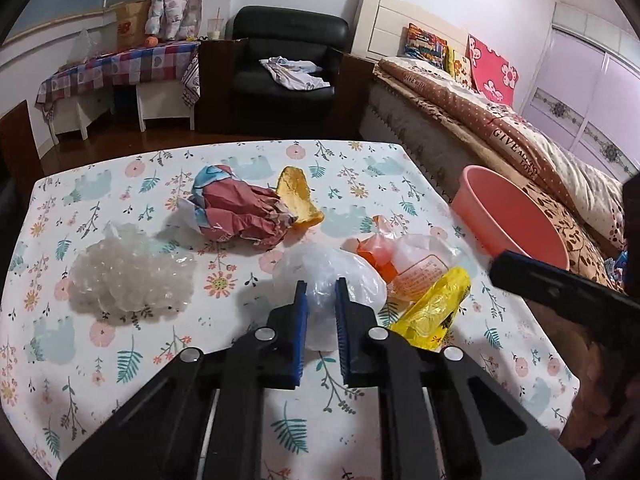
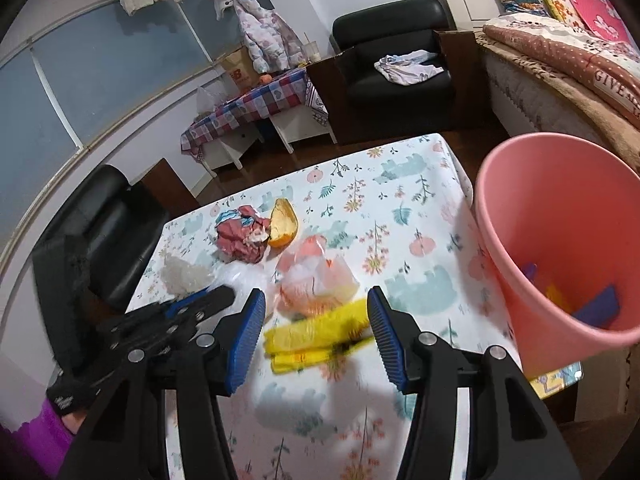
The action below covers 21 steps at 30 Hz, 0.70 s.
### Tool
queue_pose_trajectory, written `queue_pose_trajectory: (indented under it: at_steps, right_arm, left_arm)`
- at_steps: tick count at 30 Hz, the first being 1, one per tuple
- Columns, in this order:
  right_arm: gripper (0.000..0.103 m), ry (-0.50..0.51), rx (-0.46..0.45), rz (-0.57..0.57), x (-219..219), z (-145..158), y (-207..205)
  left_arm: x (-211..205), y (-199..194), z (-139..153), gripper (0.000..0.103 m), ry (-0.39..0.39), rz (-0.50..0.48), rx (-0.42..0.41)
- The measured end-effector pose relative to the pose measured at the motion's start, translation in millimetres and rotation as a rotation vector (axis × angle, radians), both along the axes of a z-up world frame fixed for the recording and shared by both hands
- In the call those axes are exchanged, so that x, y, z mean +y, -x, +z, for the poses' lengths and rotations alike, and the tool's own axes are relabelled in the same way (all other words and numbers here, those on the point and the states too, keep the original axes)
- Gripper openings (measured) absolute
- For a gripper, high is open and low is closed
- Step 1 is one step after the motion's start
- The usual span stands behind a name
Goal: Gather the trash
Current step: 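Grasp the clear plastic bag with the left gripper while the right grasps the orange-tinted bag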
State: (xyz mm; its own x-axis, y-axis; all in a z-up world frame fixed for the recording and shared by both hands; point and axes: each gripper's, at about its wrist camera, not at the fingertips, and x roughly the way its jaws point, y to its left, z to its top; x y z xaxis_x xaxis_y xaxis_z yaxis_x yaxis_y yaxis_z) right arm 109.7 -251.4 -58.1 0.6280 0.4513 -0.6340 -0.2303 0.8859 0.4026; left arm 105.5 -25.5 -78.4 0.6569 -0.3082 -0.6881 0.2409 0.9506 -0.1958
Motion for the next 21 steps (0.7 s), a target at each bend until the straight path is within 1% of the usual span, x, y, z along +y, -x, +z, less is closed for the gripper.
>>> queue_pose_trajectory:
  at_steps: [2, 5, 10, 12, 13, 15, 18, 21]
  right_arm:
    - [0.056, 0.012, 0.003, 0.006, 4, -1, -10]
    - [0.057, 0.033, 0.024, 0.018, 9, -6, -28]
    - [0.057, 0.047, 0.113, 0.064, 18, -25, -53]
    - [0.048, 0.078, 0.130, 0.101, 25, -30, -57]
    - [0.042, 0.076, 0.127, 0.129, 28, -30, -56]
    - [0.038, 0.117, 0.103, 0.138, 34, -27, -51]
    - [0.028, 0.158, 0.057, 0.151, 39, -22, -42]
    - [0.026, 0.128, 0.035, 0.151, 36, -16, -34]
  left_arm:
    - [4, 1, 2, 0.008, 0.006, 0.005, -0.004]
    - [10, 3, 4, 0.008, 0.026, 0.020, -0.002]
    - [19, 7, 10, 0.008, 0.049, 0.036, -0.007]
    - [20, 8, 12, 0.008, 0.054, 0.040, -0.007]
    - [21, 8, 12, 0.008, 0.056, 0.043, -0.004]
    - [22, 9, 13, 0.008, 0.055, 0.046, -0.001]
    - [21, 11, 14, 0.008, 0.051, 0.050, 0.000]
    - [21, 16, 17, 0.008, 0.055, 0.054, -0.002]
